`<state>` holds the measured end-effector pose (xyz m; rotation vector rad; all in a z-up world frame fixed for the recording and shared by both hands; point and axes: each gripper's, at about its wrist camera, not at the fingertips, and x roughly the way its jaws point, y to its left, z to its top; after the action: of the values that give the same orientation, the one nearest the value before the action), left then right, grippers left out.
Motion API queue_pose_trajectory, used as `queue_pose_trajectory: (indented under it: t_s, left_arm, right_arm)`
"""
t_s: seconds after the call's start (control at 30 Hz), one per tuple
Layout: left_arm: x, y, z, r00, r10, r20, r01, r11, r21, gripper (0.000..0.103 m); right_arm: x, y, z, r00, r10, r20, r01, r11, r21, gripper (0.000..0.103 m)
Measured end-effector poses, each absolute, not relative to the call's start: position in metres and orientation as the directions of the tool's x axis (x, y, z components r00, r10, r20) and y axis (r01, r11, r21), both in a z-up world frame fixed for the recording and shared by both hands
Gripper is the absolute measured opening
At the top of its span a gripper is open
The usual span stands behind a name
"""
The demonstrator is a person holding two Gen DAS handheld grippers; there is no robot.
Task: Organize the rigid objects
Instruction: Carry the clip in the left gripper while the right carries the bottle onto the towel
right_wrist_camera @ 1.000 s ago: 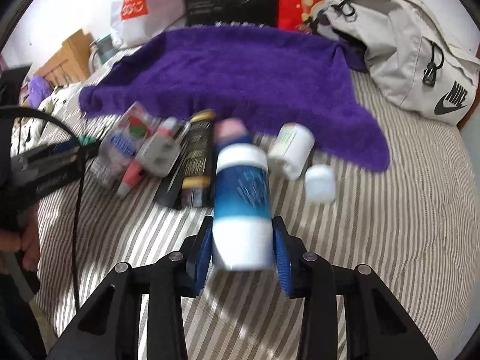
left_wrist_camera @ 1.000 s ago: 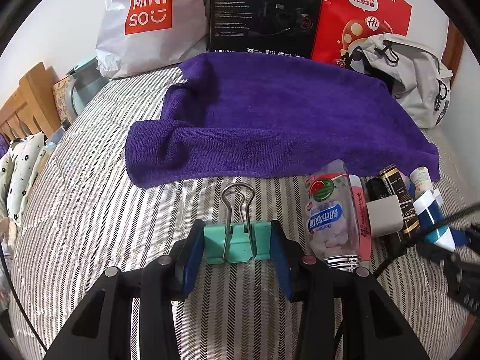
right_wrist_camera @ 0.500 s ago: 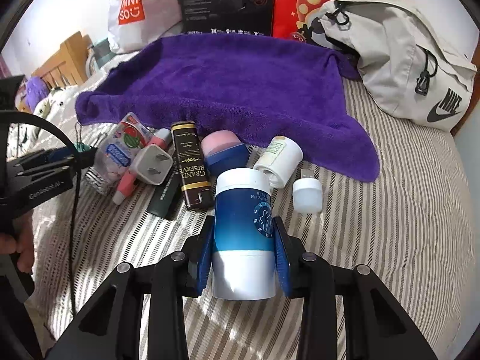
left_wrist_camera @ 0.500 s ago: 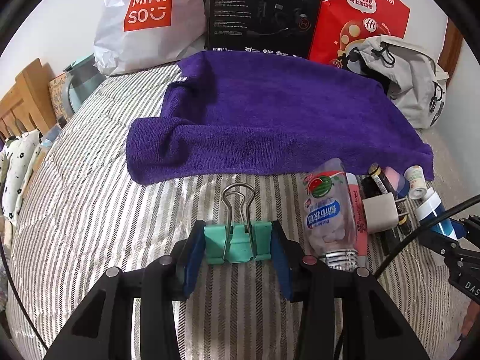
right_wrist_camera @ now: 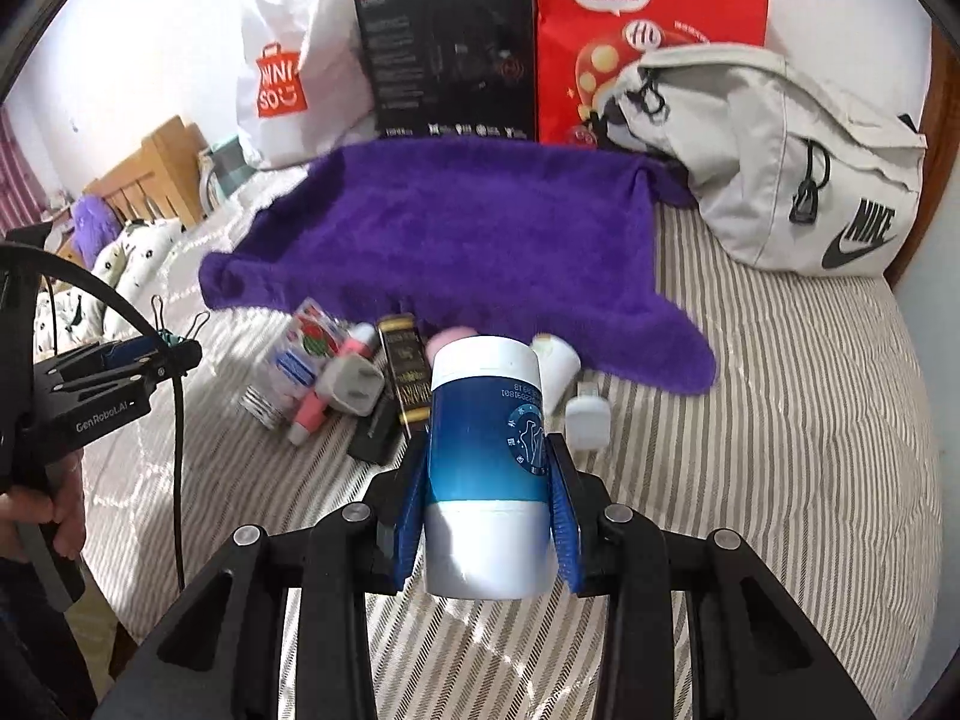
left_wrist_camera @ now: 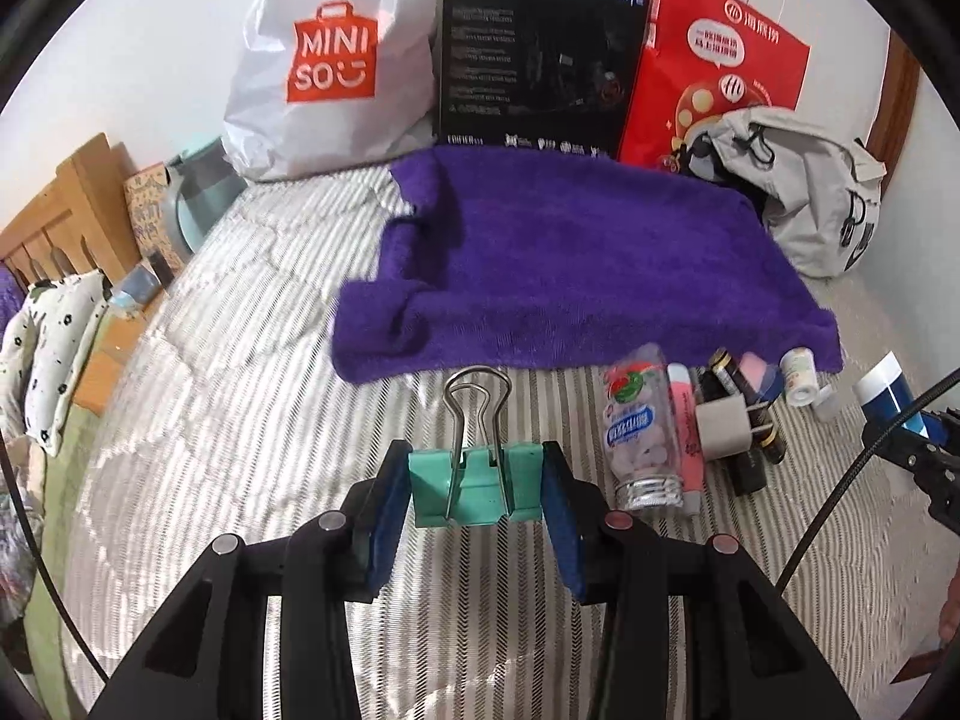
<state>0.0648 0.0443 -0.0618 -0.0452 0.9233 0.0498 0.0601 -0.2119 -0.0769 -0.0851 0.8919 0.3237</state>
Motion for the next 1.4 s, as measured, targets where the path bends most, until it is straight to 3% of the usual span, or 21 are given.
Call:
queue_pose_trajectory:
  t_s: [0.63,1.4]
  left_arm:
    - [0.144,0.056,-0.013,0.643,-0.014,-0.766,-0.014,0.999,-0.03,0.04]
    - [0.238,0.054,-0.055,0.585,-0.037,-0.81,0.002,0.999,-0.044,0.04]
  right_arm:
    - [0.143,-0.206,-0.045,0.604,0.236,-0.761,-0.305,0.951,0.052,0.037]
    - [0.282,-0.189,-0.105,0.528,0.121,-0.84,-0.247,0.969,-0.016,0.036]
